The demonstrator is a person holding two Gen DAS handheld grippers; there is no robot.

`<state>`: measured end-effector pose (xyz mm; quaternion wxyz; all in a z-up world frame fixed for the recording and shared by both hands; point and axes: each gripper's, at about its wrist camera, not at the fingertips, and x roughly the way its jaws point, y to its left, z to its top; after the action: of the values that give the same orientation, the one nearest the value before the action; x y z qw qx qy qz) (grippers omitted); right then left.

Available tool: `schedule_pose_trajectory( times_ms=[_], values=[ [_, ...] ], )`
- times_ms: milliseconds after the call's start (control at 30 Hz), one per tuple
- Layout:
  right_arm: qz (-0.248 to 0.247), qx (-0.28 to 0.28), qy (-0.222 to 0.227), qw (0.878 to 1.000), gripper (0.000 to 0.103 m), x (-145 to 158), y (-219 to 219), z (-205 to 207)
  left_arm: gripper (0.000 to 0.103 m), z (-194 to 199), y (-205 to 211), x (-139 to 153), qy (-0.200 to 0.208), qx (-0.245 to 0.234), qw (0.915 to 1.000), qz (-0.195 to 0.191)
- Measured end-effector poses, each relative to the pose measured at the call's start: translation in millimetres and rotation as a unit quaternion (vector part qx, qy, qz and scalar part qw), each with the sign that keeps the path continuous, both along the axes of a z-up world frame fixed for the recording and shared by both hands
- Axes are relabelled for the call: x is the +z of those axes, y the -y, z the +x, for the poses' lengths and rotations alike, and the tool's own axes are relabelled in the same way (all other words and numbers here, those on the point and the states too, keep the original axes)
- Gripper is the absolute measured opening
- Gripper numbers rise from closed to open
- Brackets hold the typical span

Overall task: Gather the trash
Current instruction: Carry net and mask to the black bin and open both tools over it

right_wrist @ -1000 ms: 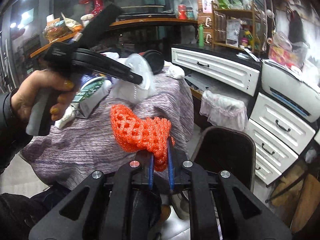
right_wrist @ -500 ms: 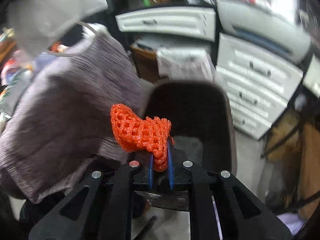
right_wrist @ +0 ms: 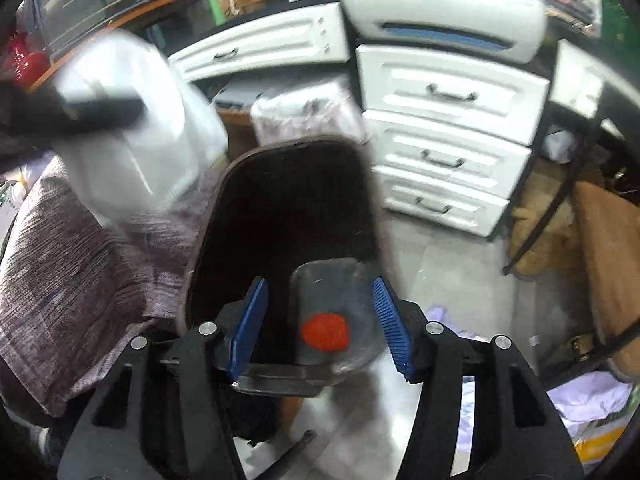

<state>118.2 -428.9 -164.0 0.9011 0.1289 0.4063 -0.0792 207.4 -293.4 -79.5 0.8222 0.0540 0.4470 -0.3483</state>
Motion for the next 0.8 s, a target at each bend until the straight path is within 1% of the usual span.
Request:
schedule_pose_trajectory(
  times_ms=[67, 200, 267, 433, 567, 600, 667, 700, 733, 800],
  values=[
    [-0.005, -0.010, 0.012, 1.000, 0.057, 6.9, 6.4, -13.4, 0.005, 1.4, 8.7, -16.5, -0.005, -0.004, 0.9999, 0.015],
    [-0.019, -0.021, 0.031, 0.999, 0.060, 14.6, 12.8, -33.8, 0.005, 4.7, 17.8, -43.3, -0.032, -0.006, 0.9991, 0.026],
    [-0.025, -0.025, 0.035, 0.999, 0.060, 15.5, 13.7, -39.7, 0.005, 4.8, 22.9, -52.9, -0.035, -0.008, 0.9988, 0.034],
    [-0.030, -0.033, 0.040, 0.998, 0.060, 16.8, 16.4, -44.3, 0.005, 2.0, 32.4, -69.8, -0.035, -0.020, 0.9975, 0.058],
    [-0.029, -0.041, 0.046, 0.998, 0.060, 19.1, 21.4, -47.2, 0.008, -0.3, 35.7, -76.0, -0.035, -0.024, 0.9972, 0.061],
    [-0.031, -0.042, 0.046, 0.998, 0.060, 18.8, 21.7, -46.9, 0.012, -1.6, 36.8, -75.9, -0.033, -0.028, 0.9970, 0.063],
    [-0.032, -0.047, 0.047, 0.997, 0.060, 18.9, 23.6, -47.6, 0.030, -3.8, 38.0, -74.4, -0.026, -0.034, 0.9968, 0.067],
    [-0.031, -0.051, 0.047, 0.997, 0.060, 19.2, 24.8, -48.4, 0.048, -6.0, 37.5, -71.5, -0.017, -0.035, 0.9970, 0.067],
    [-0.030, -0.054, 0.048, 0.997, 0.060, 19.4, 25.6, -49.0, 0.058, -8.4, 36.4, -68.0, -0.005, -0.036, 0.9973, 0.064],
    [-0.031, -0.059, 0.050, 0.997, 0.060, 21.3, 26.0, -50.4, 0.060, -14.8, 32.7, -57.8, 0.017, -0.041, 0.9976, 0.052]
  ],
)
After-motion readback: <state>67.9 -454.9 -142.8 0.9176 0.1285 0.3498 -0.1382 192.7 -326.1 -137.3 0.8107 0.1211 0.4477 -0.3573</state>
